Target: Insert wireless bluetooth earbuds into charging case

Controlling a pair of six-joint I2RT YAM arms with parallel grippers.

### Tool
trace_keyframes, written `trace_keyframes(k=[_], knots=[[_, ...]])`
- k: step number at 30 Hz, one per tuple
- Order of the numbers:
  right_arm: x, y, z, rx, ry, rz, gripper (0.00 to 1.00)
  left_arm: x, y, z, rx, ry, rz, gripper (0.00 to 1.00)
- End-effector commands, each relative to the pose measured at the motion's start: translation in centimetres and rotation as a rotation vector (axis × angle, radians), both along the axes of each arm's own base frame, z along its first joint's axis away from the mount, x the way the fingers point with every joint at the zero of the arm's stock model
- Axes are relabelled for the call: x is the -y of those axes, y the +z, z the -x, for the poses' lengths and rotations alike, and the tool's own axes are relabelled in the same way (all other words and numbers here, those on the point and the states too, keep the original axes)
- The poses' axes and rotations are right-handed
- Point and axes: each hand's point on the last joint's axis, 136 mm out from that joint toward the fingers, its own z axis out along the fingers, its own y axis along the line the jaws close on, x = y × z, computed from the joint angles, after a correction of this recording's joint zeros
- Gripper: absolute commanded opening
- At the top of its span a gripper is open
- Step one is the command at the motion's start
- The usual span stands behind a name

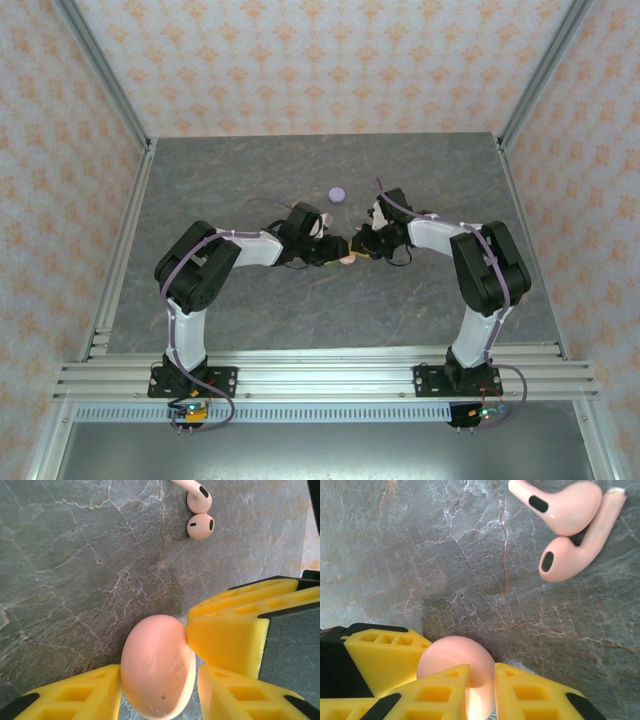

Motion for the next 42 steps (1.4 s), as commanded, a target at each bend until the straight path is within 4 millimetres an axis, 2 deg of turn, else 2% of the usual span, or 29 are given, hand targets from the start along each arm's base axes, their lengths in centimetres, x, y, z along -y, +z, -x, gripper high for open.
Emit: trace_keyframes(k=[1, 16, 21, 28, 29, 35, 39, 42], knots=[[0.2, -1.6, 0.9, -0.042, 0.005, 0.014, 0.2, 1.2, -0.4, 0.1, -0.008, -0.008, 0.039, 0.43], [-0.3, -0.4, 0.9, -0.027, 0.005, -0.022, 0.19, 1.1, -0.5, -0.5, -0.013, 0.025, 0.029, 0.32], [0.1, 0.8, 0.6, 0.001, -0.007, -0.026, 0.2, 0.7, 0.0, -0.7, 0.007, 0.036, 0.011, 0.22], [1.4, 4.2, 0.2, 0.087, -0.051, -0.041, 0.26, -0.7, 1.4, -0.7, 0.065, 0.019, -0.042, 0.22], [1.6, 4.8, 0.2, 0.102, -0.056, -0.046, 0.27, -0.8, 2.9, -0.9, 0.098, 0.014, -0.022, 0.22], [2.3, 8.7, 0.2, 0.2, -0.03, -0.099, 0.28, -2.7, 6.7, -1.2, 0.193, -0.035, 0.023, 0.22], [1.7, 11.1, 0.8, 0.27, 0.059, -0.134, 0.29, -3.9, 10.0, -0.7, 0.277, -0.097, 0.054, 0.21], [1.0, 13.3, 1.4, 0.334, 0.123, -0.184, 0.33, -4.5, 12.4, 0.3, 0.35, -0.168, 0.069, 0.2]])
